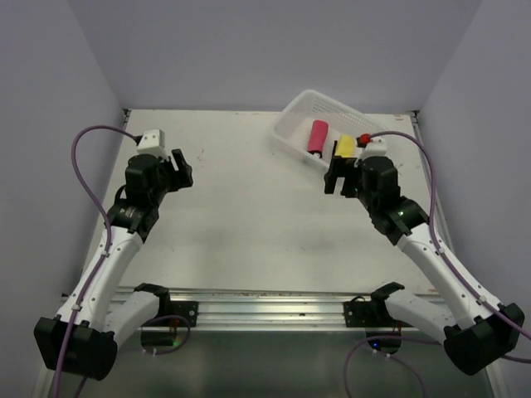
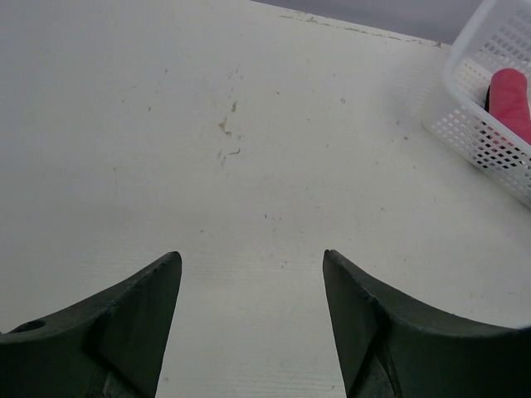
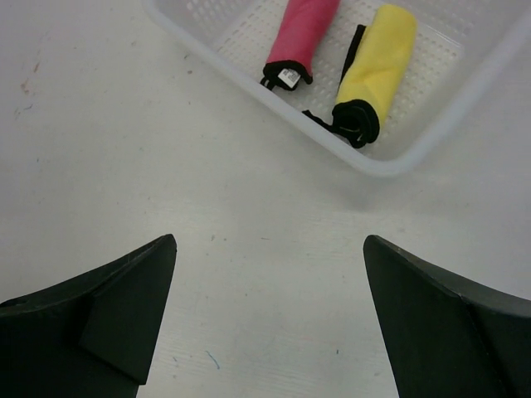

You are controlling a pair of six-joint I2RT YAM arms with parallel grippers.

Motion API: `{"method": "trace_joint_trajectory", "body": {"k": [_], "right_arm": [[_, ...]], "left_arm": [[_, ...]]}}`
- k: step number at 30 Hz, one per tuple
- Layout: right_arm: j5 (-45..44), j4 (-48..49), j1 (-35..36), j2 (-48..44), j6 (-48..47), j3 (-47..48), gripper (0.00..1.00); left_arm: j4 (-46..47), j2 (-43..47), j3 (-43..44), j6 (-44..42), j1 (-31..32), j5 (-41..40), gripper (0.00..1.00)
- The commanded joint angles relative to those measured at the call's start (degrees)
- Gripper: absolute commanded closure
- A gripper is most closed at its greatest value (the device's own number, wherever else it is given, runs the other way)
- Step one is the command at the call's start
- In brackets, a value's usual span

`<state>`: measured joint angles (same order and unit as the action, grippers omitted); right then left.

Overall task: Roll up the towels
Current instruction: Place the rolled towel into the container

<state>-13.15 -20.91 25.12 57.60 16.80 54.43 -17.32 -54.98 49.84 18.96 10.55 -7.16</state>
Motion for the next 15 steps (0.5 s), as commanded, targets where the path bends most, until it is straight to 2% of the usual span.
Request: {"method": "trace_joint_trajectory", "body": {"k": [1,15], "right_arm": [[-5.3,0.9,0.3,-1.8,3.1,-0.9,0.01],[-8.3,-1.2,0.3,2.2,6.2,-0.3,0.01]], "left_arm": [[2.0,0.8,-0.1,-1.6,-0.5,-0.8,0.27],[2.0,0.2,-0.6,-2.0,-0.6,-5.5,0.27]]}}
